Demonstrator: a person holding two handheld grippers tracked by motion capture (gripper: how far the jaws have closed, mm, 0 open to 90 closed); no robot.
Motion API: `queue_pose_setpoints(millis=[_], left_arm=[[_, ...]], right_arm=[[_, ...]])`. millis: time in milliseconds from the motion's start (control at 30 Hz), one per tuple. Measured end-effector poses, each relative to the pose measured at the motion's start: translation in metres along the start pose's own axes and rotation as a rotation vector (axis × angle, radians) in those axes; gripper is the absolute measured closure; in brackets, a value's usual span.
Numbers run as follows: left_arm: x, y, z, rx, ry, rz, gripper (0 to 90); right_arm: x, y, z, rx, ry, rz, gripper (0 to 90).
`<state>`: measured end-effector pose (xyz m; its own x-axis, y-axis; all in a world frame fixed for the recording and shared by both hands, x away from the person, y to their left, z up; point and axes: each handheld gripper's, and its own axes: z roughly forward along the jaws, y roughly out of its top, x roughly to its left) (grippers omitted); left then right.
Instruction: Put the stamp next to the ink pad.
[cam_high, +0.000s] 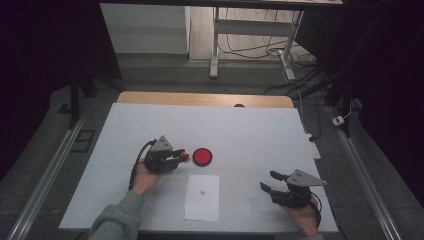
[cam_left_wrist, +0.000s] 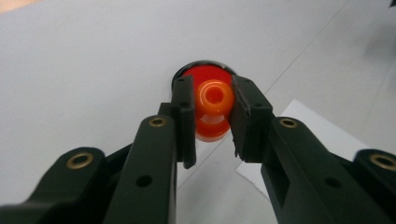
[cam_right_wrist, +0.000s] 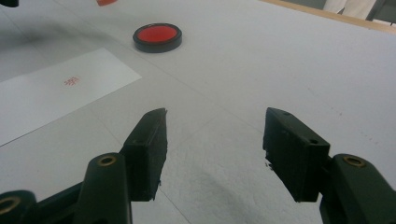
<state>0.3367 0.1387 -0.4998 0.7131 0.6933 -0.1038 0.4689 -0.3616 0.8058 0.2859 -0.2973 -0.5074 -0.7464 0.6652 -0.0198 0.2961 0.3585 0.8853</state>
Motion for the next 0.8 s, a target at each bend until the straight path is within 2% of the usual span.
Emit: queue_pose_setpoints(millis=[300, 800], left_arm=[[0.008, -0.005, 0.012, 0.055, 0.010, -0.010, 72.1], [0.009, -0.010, 0.023, 0.111, 0.022, -0.006, 72.0]], right_arm=[[0.000, 0.000, 0.000, 0.004, -0.001, 0.000, 39.5], [0.000, -0.001, 0.001, 0.014, -0.006, -0.001, 39.5]])
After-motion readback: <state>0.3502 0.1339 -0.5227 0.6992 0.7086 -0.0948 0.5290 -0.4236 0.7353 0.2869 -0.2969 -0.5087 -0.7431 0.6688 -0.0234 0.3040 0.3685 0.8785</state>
